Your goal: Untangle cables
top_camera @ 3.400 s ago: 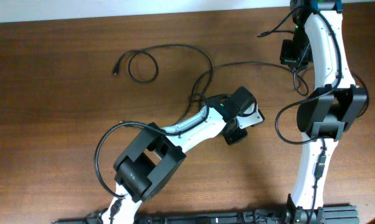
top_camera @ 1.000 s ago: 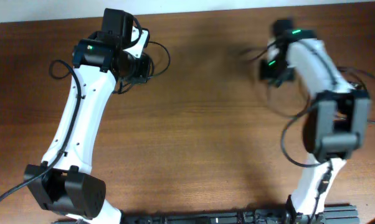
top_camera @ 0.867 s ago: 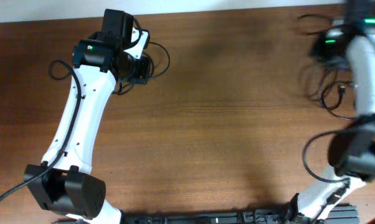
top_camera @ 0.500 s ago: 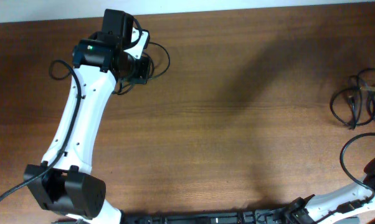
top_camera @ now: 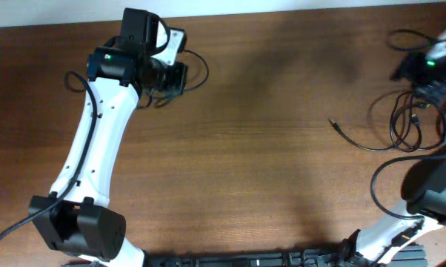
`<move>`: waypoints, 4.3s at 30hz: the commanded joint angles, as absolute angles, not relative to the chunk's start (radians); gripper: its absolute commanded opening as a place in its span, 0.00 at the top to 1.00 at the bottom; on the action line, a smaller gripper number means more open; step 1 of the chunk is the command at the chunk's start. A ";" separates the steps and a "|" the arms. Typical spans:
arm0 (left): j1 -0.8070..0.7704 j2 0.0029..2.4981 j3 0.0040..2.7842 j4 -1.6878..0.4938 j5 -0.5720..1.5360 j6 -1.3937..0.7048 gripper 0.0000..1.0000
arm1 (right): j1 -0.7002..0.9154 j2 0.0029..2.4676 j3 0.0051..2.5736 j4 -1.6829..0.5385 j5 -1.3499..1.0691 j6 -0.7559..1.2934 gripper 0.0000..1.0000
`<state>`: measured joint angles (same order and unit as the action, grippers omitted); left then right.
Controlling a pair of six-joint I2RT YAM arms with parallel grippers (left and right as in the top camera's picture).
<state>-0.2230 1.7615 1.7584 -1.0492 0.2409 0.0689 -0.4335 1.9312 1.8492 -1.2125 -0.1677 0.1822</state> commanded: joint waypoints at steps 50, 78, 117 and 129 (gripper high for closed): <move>-0.045 1.768 1.755 -1.151 -0.041 -0.083 0.08 | 0.364 2.028 1.521 -1.008 0.299 0.726 0.96; -0.045 1.768 1.755 -1.154 -0.041 -0.083 0.07 | -0.009 1.861 1.687 -0.996 -0.218 0.031 0.27; -0.045 1.768 1.755 -1.165 -0.041 -0.083 0.07 | 0.318 2.254 1.687 -0.318 -1.144 0.447 0.96; -0.045 1.768 1.755 -1.165 -0.041 -0.083 0.07 | -0.362 2.231 1.689 -0.196 -1.552 0.702 0.96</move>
